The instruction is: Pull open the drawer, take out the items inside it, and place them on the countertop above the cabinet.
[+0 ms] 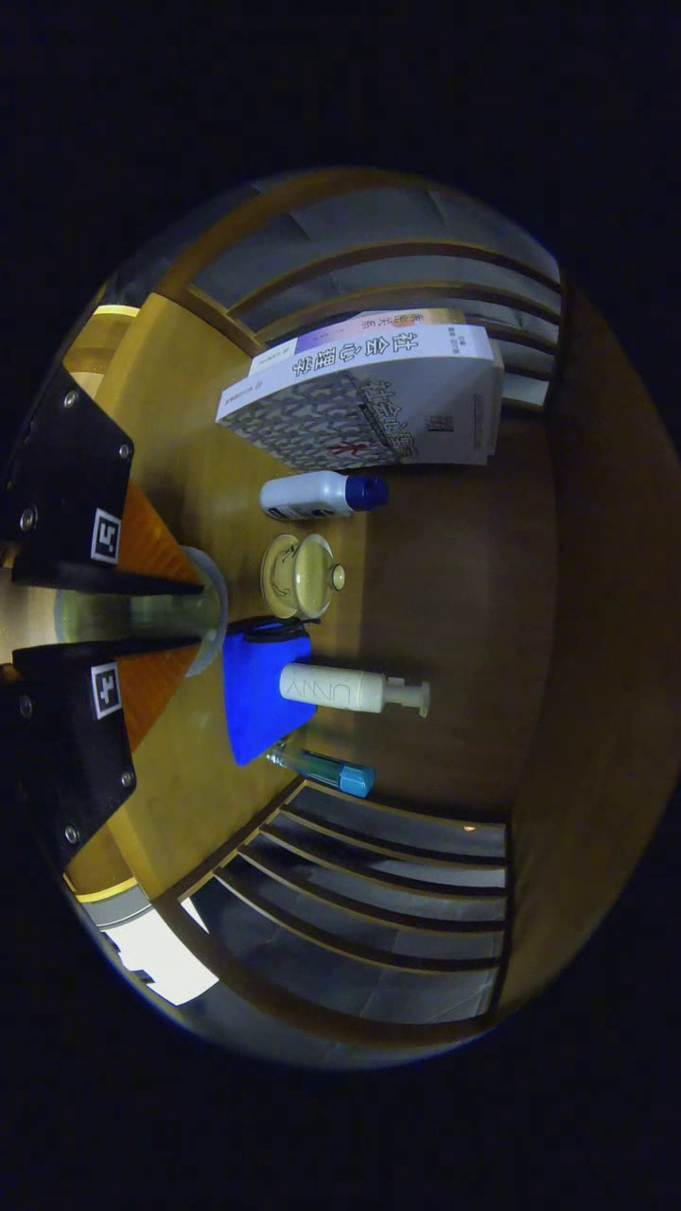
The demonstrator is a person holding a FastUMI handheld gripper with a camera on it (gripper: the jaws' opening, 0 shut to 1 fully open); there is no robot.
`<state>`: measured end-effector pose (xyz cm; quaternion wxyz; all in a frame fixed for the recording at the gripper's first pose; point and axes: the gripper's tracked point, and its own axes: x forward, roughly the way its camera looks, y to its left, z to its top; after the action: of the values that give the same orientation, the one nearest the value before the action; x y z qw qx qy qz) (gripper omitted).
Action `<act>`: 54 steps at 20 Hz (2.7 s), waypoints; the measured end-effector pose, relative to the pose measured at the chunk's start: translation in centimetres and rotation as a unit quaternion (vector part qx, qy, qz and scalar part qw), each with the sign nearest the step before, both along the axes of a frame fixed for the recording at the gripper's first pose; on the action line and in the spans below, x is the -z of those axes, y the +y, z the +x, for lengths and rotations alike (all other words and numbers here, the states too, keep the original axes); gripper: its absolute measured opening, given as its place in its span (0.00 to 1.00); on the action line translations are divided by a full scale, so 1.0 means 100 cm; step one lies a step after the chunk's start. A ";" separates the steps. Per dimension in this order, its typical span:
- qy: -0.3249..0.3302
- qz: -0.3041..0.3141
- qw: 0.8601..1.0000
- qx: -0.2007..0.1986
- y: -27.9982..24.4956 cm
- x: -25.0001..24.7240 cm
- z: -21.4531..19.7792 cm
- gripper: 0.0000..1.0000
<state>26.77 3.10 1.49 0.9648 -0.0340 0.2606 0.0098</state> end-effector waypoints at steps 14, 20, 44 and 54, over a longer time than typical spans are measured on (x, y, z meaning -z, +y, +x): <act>-0.119 0.025 0.993 0.001 -0.005 -0.051 -0.041 0.95; -0.224 0.017 0.974 -0.005 -0.008 -0.086 -0.100 0.94; -0.277 -0.010 0.961 0.024 -0.034 -0.024 -0.247 0.95; -0.256 0.016 0.966 0.027 -0.038 0.047 -0.282 0.95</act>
<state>-1.43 -0.75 -3.25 0.9997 -0.0130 0.0053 -0.0214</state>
